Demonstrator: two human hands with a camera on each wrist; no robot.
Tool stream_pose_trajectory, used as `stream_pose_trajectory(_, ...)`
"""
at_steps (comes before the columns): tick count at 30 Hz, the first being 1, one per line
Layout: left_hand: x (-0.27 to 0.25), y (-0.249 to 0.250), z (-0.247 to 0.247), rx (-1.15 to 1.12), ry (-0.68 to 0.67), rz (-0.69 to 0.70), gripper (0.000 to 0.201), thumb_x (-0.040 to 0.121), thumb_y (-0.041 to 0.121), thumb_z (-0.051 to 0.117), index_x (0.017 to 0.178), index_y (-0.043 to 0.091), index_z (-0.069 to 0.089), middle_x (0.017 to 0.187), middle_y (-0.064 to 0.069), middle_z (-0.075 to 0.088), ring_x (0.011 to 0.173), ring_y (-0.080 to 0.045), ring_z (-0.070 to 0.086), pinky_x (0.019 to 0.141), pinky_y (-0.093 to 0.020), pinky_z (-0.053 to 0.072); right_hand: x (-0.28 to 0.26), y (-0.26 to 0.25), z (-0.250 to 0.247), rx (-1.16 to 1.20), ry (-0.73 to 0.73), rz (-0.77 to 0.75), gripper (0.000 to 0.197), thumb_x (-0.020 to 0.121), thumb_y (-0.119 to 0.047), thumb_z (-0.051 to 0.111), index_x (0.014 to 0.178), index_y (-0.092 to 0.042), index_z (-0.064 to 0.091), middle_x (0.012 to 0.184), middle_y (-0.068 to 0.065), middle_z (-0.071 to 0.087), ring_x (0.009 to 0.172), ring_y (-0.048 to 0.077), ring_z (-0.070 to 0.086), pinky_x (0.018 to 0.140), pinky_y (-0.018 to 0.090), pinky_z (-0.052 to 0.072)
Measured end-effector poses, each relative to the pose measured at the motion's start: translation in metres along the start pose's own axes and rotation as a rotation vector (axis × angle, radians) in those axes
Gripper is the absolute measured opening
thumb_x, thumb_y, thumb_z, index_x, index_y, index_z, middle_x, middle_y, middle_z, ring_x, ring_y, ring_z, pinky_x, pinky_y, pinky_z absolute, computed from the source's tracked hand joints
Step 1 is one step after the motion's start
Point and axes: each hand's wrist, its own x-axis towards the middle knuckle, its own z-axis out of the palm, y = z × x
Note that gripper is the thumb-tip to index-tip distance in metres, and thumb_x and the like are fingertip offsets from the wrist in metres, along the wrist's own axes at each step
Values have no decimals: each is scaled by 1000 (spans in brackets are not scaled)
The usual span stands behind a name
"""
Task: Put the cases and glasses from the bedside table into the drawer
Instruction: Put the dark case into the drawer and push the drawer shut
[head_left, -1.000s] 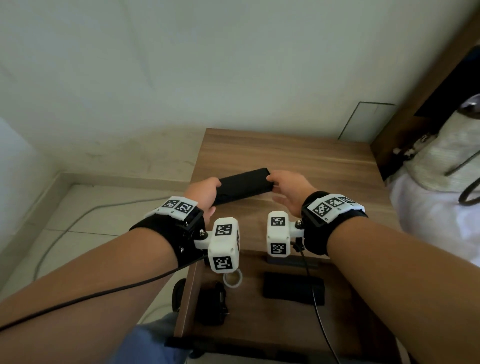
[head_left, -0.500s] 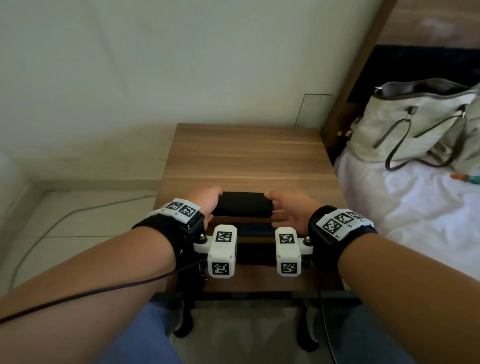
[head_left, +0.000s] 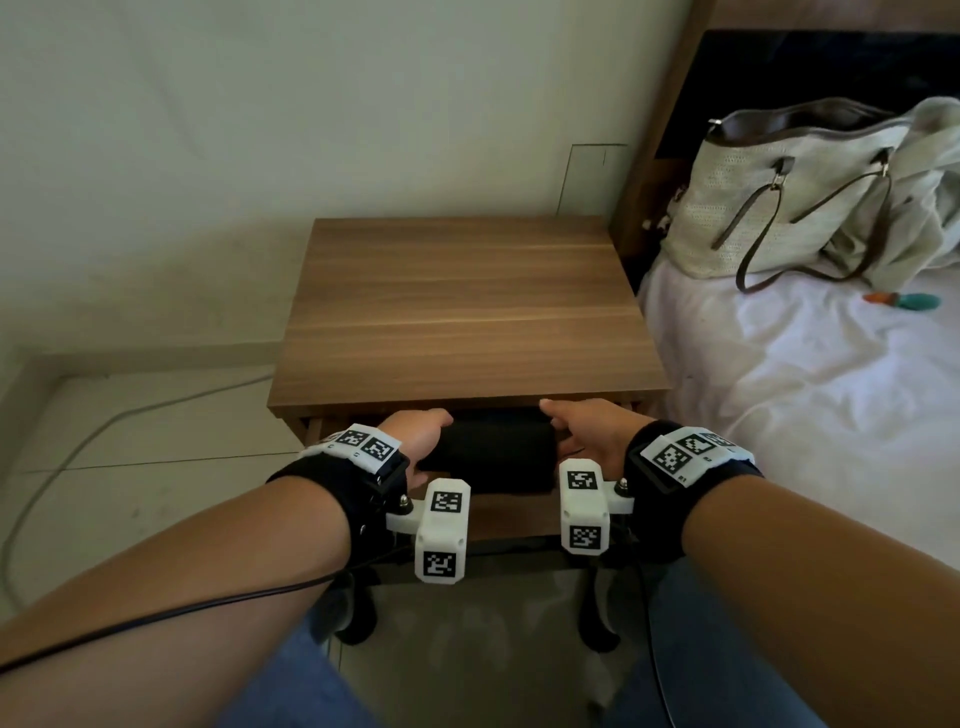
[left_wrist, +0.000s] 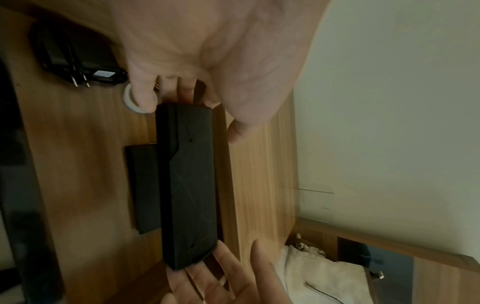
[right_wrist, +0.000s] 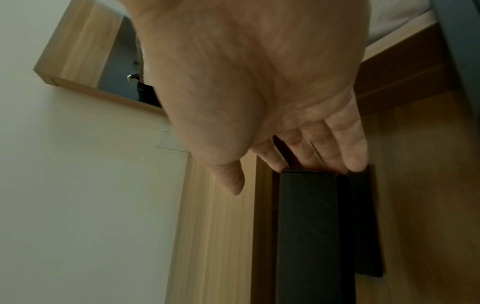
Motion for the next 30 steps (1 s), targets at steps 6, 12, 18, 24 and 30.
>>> stream_pose_trajectory(6, 31, -15, 4, 113, -99, -119, 46, 91, 37, 56, 127, 8, 51, 118, -15, 64, 111, -30, 62, 102, -44, 47, 31, 20, -10, -48, 28, 47, 57, 95, -44, 45, 133, -1, 39, 118, 20, 57, 100, 35, 60, 89, 43, 49)
stream_pose_trajectory(12, 54, -31, 16, 177, -174, -179, 37, 92, 40, 56, 111, 8, 53, 103, -15, 68, 96, -30, 68, 90, -43, 54, 59, 37, -19, -99, 8, 129, 65, 97, -45, 39, 142, 3, 34, 131, 29, 52, 112, 46, 56, 101, 48, 46)
stream_pose_trajectory(18, 87, -43, 24, 275, -208, -283, 39, 94, 46, 50, 115, 13, 49, 104, -14, 63, 101, -32, 61, 101, -46, 47, 85, 47, -26, -189, -2, 142, 61, 97, -47, 37, 134, 0, 47, 109, 20, 59, 78, 32, 56, 72, 34, 41)
stream_pose_trajectory(24, 109, -51, 32, 357, -220, -315, 66, 98, 46, 43, 147, 5, 29, 141, -26, 48, 105, -36, 60, 81, -40, 47, 105, 54, -23, -275, -5, 167, 53, 98, -38, 38, 137, -3, 44, 139, 23, 51, 120, 37, 55, 84, 37, 45)
stream_pose_trajectory(30, 138, -67, 35, 359, -230, -352, 72, 94, 51, 46, 148, 5, 29, 142, -27, 46, 121, -41, 53, 104, -49, 44, 123, 54, -21, -192, -11, 176, 53, 99, -36, 39, 140, -2, 41, 146, 20, 44, 113, 29, 52, 86, 34, 40)
